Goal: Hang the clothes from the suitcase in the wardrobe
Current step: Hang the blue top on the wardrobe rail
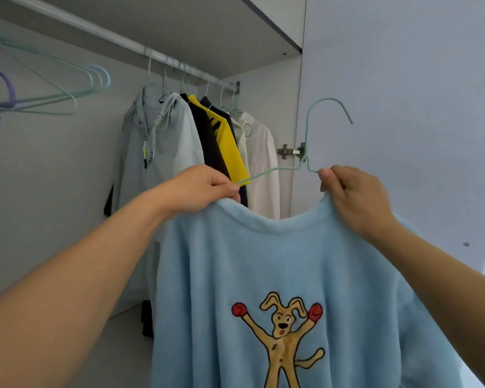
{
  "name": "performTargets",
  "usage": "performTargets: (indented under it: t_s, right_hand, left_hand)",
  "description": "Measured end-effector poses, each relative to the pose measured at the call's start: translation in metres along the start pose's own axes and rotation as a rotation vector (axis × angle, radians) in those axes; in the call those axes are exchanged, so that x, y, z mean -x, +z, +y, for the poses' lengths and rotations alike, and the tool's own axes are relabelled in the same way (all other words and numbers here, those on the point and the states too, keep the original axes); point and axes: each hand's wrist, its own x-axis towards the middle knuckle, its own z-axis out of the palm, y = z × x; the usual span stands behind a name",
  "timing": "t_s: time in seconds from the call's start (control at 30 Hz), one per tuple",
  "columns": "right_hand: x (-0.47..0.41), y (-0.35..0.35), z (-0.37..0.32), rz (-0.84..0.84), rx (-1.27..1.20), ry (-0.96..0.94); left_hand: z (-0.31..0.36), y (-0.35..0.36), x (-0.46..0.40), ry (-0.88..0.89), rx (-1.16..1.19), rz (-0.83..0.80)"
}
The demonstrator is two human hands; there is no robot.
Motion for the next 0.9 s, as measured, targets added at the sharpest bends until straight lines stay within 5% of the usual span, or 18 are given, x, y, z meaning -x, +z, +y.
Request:
performTargets:
  t_s: [0.17,0.3,0.4,0.57,0.67,0.73,0.8,0.9]
  right_hand:
    - [0.0,0.0,0.006,-0.055,-0.063,0.032]
    - [0.005,0.005,0.013,-0.044,-0.107,0.018]
    - [0.009,0.006,0.006,-0.071,-0.011,-0.061]
    - [0.012,0.023,-0.007,-0.092,0.184,-0.128]
    - [0.001,0.013,-0.005,0.08,0.041,0.045]
    - [-0.003,0.007,-0.006,0.15,-0.02,0.043]
    - [-0.005,0.004,-0.01,0.16,-0.034,-0.027]
    - [-0.007,0.0,-0.013,0.162,-0.124,-0.072]
  left_hand:
    - [-0.007,0.019,-0.003,0.03,0.247,0.175]
    - [-0.015,0.017,0.0,-0.144,0.397,0.193]
    - [-0.006,0.015,-0.003,-0.262,0.563,0.362]
    - [0.027,0.01,-0.005,-0.148,0.857,0.392]
    - [0.023,0.007,0.001,-0.078,0.371,0.399]
    - [0.017,0.006,0.006,-0.045,0.074,0.251]
    - [0.01,0.008,0.006,-0.021,-0.079,0.153]
    - [0.007,0.011,0.004,0.039,-0.153,0.311]
